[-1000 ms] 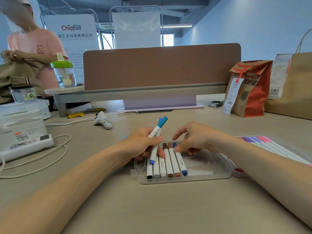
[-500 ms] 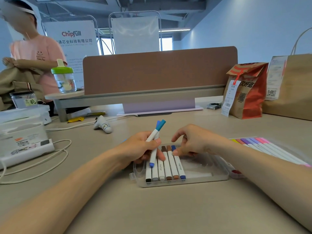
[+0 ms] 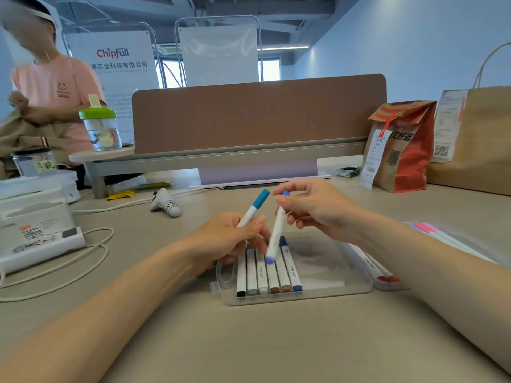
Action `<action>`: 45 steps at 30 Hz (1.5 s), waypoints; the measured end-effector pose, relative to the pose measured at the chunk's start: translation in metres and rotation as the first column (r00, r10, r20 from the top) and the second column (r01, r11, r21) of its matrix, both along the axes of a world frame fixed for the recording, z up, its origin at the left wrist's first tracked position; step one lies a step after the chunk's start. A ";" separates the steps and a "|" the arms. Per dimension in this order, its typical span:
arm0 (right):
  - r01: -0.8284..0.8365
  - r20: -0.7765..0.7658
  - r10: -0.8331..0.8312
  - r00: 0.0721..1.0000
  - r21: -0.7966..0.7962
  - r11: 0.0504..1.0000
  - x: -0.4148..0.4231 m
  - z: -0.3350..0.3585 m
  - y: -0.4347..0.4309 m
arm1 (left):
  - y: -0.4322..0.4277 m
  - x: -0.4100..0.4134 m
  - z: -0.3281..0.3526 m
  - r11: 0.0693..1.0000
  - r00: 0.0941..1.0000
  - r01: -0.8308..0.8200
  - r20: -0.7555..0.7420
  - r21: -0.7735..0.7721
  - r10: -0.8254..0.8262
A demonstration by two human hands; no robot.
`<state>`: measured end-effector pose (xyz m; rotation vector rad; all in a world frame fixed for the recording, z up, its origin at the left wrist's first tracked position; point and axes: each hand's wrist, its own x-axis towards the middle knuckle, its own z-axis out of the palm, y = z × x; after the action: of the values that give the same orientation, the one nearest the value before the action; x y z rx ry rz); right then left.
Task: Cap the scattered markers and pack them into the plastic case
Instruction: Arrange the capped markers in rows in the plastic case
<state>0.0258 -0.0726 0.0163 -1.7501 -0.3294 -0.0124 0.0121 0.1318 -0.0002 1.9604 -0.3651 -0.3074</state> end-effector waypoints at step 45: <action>0.031 0.001 -0.048 0.999 -0.786 0.617 0.003 -0.013 -0.004 | 0.061 0.028 0.015 0.878 0.909 -0.386 0.048 -0.281 0.415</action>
<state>0.0286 -0.0770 0.0033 -2.6506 -0.2983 0.1420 0.0398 0.1933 0.0149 1.7371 -0.0539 0.1139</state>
